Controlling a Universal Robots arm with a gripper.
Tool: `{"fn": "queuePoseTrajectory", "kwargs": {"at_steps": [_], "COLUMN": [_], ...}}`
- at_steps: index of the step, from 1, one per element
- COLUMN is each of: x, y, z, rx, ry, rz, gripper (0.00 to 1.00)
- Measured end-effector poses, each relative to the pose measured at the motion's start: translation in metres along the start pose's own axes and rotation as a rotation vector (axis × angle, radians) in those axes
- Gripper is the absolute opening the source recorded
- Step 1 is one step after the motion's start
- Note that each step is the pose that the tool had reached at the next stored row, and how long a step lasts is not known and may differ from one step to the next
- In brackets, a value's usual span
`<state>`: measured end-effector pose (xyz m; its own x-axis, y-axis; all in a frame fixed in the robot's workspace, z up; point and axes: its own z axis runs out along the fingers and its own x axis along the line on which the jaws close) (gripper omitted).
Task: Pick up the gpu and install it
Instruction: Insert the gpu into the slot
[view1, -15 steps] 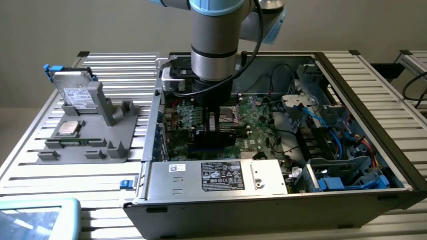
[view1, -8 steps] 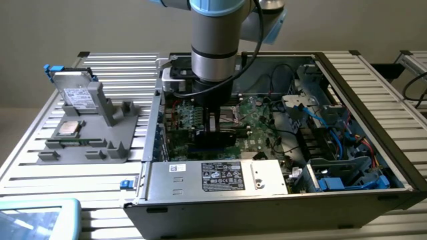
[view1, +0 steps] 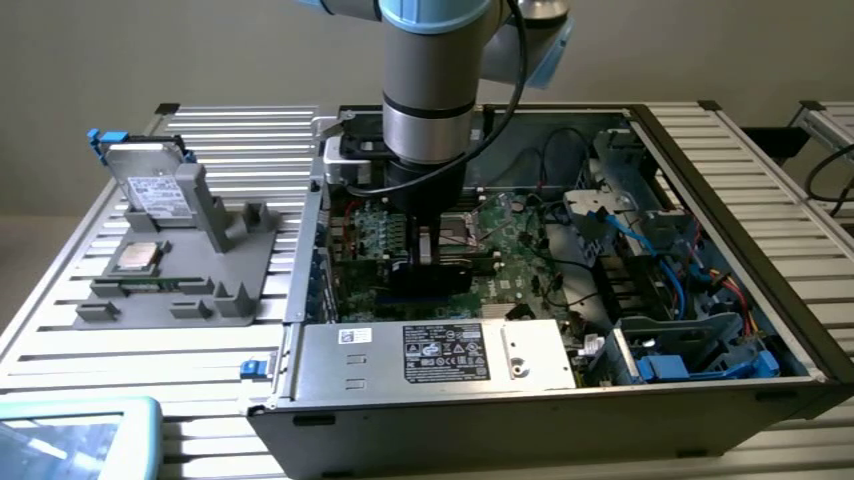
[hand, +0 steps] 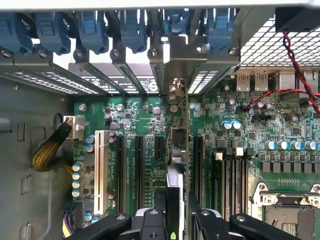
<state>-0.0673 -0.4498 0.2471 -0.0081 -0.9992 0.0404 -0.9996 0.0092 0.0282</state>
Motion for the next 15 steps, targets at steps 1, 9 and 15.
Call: {"fn": "queuePoseTrajectory", "kwargs": {"at_steps": [1,9,15], "x": [0.0,0.0008,0.0014], "y": [0.0,0.0001,0.0], "z": [0.0,-0.0021,-0.0021], "rx": [0.0,0.0001,-0.0001], "ry": [0.0,-0.0038,-0.0095], "rz": [0.0,-0.001,-0.002], "gripper": [0.27,0.27,0.27]}}
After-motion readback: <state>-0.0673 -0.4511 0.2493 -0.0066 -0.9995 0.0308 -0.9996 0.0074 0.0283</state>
